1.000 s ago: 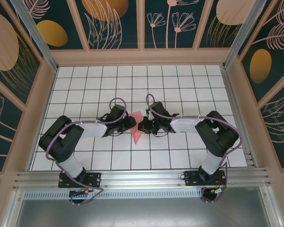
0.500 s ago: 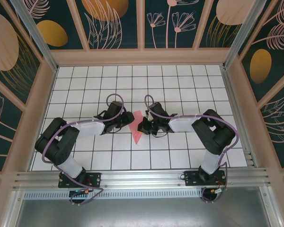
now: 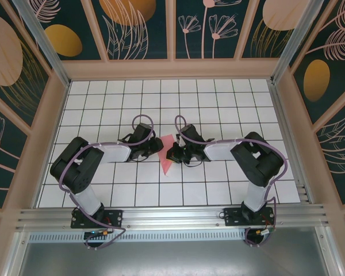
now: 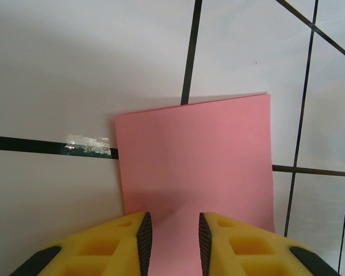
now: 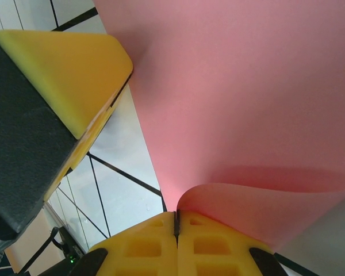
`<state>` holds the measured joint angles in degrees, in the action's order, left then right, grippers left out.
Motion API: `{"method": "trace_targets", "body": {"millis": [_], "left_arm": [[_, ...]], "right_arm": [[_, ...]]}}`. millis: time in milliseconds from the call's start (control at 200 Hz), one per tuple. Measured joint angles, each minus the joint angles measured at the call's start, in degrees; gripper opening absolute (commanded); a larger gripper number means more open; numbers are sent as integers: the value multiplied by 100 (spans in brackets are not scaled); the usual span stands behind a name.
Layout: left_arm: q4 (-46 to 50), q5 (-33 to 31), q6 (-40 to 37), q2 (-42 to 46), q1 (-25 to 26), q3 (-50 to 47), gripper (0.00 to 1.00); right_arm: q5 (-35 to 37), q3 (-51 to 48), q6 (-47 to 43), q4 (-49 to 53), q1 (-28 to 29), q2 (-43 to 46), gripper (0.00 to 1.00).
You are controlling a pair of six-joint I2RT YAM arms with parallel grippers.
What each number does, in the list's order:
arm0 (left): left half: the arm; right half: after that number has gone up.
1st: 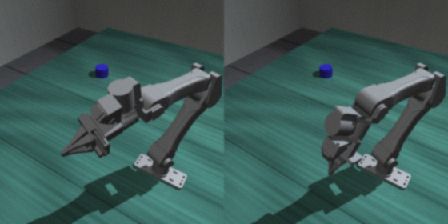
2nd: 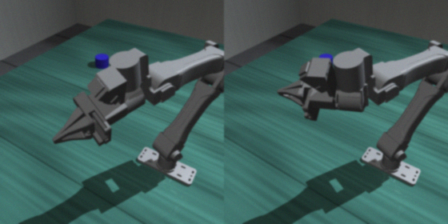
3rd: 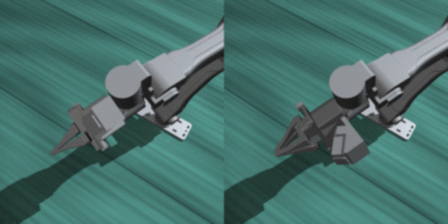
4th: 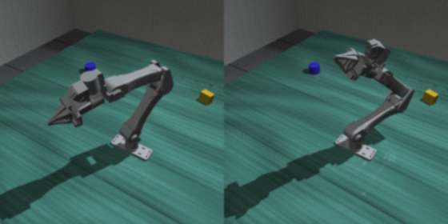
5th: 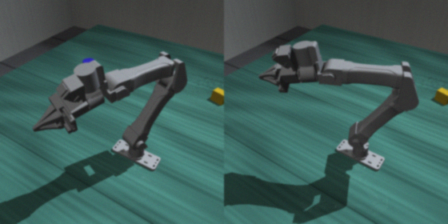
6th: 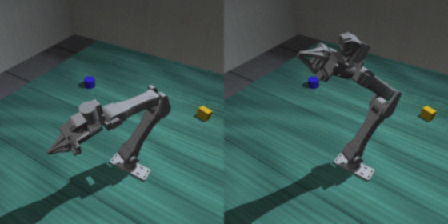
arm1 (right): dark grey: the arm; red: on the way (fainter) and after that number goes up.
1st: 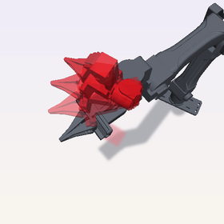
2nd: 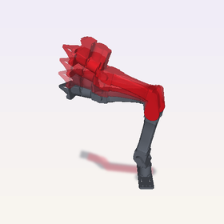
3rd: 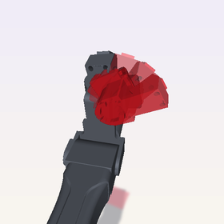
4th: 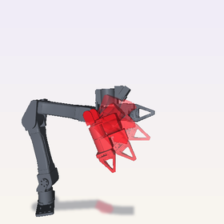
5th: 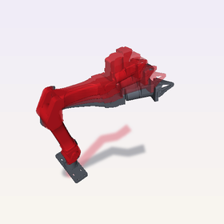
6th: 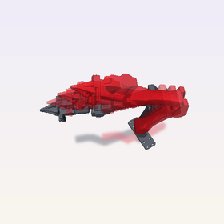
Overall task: Fold a paper plane with a square sheet of paper (pick it up from the middle)
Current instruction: Third fold the triangle at the center of the table.
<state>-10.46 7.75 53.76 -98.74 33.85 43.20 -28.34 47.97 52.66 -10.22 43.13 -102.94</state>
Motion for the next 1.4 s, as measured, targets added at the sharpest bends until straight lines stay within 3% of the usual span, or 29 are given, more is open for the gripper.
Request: {"method": "trace_targets", "body": {"millis": [1396], "left_arm": [[-2,83,-122,-66,-11,55,30]], "right_arm": [[35,227,-286,-48,9,-396,7]]}}
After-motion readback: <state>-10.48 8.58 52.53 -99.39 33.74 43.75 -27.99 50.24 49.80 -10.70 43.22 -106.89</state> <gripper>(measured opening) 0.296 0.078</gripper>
